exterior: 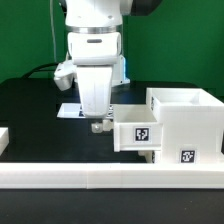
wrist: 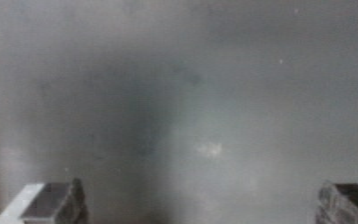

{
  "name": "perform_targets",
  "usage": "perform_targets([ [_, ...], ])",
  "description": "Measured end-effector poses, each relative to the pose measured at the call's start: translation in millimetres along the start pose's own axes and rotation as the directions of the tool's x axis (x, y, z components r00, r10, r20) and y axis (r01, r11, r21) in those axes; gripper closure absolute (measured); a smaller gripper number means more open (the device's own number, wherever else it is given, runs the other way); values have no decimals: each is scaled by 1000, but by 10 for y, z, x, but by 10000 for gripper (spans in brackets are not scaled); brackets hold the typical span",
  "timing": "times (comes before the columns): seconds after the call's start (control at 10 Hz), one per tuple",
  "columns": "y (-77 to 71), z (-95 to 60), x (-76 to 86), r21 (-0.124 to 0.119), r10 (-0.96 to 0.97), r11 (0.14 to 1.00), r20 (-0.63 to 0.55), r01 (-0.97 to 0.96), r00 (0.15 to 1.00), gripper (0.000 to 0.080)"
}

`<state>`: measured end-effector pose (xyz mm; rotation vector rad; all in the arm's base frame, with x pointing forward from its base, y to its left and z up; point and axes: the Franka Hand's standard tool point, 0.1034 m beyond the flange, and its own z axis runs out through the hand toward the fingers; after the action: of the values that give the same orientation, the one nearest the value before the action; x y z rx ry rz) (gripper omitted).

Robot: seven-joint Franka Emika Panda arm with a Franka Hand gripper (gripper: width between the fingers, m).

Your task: Assemble drawer

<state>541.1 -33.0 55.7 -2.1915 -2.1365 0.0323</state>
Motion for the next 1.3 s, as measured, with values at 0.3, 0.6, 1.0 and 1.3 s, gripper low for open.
perform_targets([
  [0.3, 114, -28, 231, -12, -3, 1000, -12, 3, 1000, 151],
  [0.6, 157, 28, 414, -7, 7, 1000, -23, -7, 1000, 151],
  [1.0, 156, 16, 594, 0, 57, 998, 1, -57, 998, 151],
  [1.3, 140, 21, 416, 15, 34, 999, 7, -34, 999, 151],
])
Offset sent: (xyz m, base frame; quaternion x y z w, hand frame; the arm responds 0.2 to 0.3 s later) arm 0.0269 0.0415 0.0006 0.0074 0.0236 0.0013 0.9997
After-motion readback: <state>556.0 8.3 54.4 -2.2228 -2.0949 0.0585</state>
